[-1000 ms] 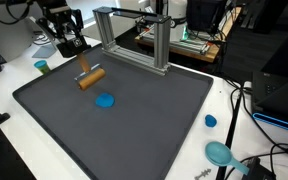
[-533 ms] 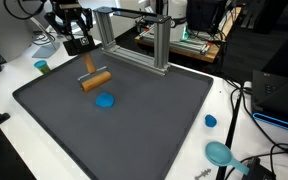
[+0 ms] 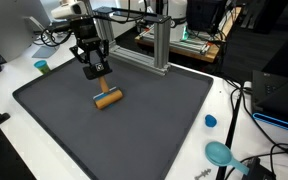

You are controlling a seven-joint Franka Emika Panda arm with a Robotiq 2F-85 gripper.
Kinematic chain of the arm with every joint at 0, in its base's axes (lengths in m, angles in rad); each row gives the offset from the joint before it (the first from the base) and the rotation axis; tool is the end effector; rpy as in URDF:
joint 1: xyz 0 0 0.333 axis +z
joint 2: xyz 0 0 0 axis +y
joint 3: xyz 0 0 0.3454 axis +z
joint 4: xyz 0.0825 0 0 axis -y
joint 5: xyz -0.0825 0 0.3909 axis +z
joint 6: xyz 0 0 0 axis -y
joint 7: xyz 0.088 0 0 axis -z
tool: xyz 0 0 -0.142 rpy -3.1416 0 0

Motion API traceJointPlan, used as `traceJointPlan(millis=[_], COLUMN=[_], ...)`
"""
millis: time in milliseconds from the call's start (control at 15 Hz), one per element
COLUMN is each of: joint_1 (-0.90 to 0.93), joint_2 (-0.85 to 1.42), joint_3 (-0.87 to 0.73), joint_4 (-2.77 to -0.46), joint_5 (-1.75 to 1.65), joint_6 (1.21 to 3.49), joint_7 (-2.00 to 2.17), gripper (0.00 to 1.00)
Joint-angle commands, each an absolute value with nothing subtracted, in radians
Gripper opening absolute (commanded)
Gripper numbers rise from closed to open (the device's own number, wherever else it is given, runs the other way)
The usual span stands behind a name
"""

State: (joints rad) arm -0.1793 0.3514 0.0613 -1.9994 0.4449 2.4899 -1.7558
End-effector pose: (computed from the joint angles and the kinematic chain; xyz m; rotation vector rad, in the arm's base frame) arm 0.6365 -0.0699 0.2859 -2.4106 -1.8228 -0.5061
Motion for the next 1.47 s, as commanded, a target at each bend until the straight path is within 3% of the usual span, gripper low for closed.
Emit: traceJointPlan(millis=[0,67,467,800,867,1000,1067,1400], joint_1=[-0.189,-0.189,-0.21,-0.233,-0.211,-0.216,-0.217,-0.217], joint_2=[0.349,0.348,0.261,0.299,0.264,0.272,0.278,0.286], joint_3=[0.078,0.082,0.033,0.009,-0.001,-0.003,-0.003,0.0], joint_4=[-2.002,-2.005,-1.908,-1.685,-1.77,-1.723,-1.717,-1.761], joint_5=[0.437,0.437,0.375,0.449,0.416,0.426,0.426,0.451], joint_6=[2.497,2.502,2.174,1.847,1.932,1.878,1.874,2.039], joint_7=[-1.749,-1.749,-1.645,-1.643,-1.63,-1.63,-1.63,-1.637], gripper=[0.48,0.23,0.23,0.23,0.48,0.48,0.23,0.23])
